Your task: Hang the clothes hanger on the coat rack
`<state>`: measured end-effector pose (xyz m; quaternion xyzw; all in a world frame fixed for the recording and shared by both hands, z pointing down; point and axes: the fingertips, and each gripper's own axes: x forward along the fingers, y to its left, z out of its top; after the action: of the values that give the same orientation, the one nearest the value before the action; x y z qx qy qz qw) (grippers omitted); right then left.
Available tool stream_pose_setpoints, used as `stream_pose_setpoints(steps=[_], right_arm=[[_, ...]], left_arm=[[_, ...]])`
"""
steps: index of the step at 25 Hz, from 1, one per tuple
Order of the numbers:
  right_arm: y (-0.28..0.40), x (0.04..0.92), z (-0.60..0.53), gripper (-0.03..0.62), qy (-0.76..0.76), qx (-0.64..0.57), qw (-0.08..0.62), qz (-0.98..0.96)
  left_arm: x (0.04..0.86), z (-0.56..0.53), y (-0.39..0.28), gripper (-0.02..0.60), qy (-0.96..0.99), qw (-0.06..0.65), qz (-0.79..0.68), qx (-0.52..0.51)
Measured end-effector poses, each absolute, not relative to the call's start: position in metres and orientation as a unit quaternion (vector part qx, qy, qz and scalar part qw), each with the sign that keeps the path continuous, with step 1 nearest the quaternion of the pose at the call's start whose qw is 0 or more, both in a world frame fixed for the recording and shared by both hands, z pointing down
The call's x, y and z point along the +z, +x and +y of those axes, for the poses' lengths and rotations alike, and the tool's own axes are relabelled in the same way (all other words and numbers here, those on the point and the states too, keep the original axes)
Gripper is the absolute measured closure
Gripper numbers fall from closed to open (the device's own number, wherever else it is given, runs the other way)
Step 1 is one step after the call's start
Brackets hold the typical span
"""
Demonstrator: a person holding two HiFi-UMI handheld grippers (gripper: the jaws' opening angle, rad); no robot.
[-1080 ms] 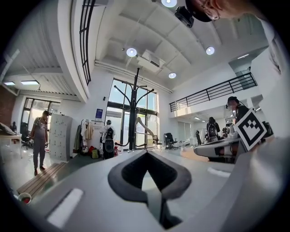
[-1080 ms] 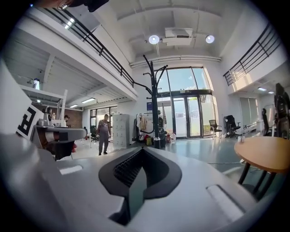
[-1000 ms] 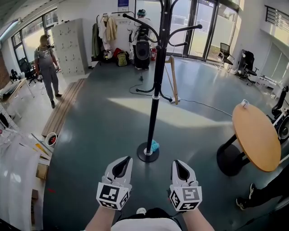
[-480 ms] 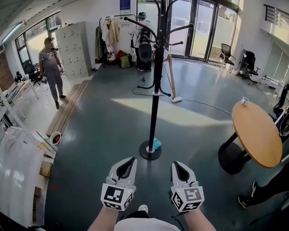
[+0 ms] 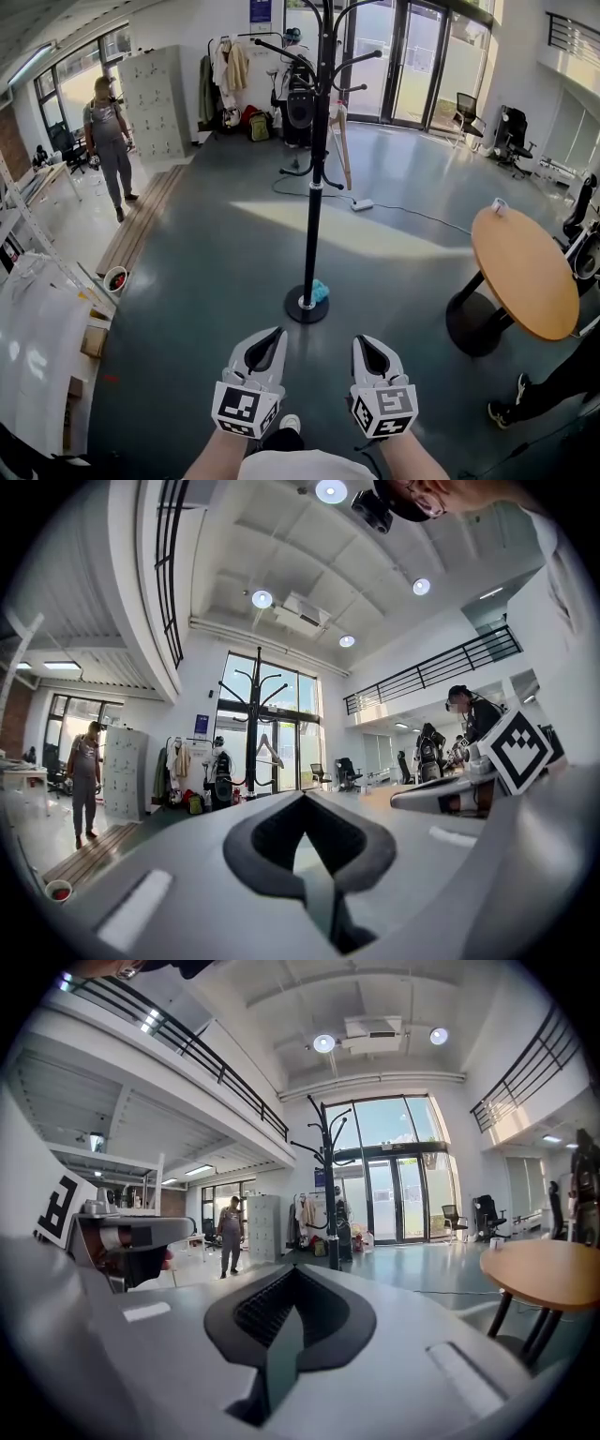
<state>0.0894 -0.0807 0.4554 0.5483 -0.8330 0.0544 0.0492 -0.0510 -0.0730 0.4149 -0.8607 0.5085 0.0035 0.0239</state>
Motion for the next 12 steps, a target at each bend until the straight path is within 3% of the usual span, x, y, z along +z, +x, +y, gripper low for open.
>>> stream_pose_setpoints(steps=[12], right_arm=[[0.086,0.452,-0.043,0.568,0.535,0.041,0.063,-0.841]], left_arm=[[0.412,-0.029,-0.052,0.581,-0.851,0.025,0.525,0.0]])
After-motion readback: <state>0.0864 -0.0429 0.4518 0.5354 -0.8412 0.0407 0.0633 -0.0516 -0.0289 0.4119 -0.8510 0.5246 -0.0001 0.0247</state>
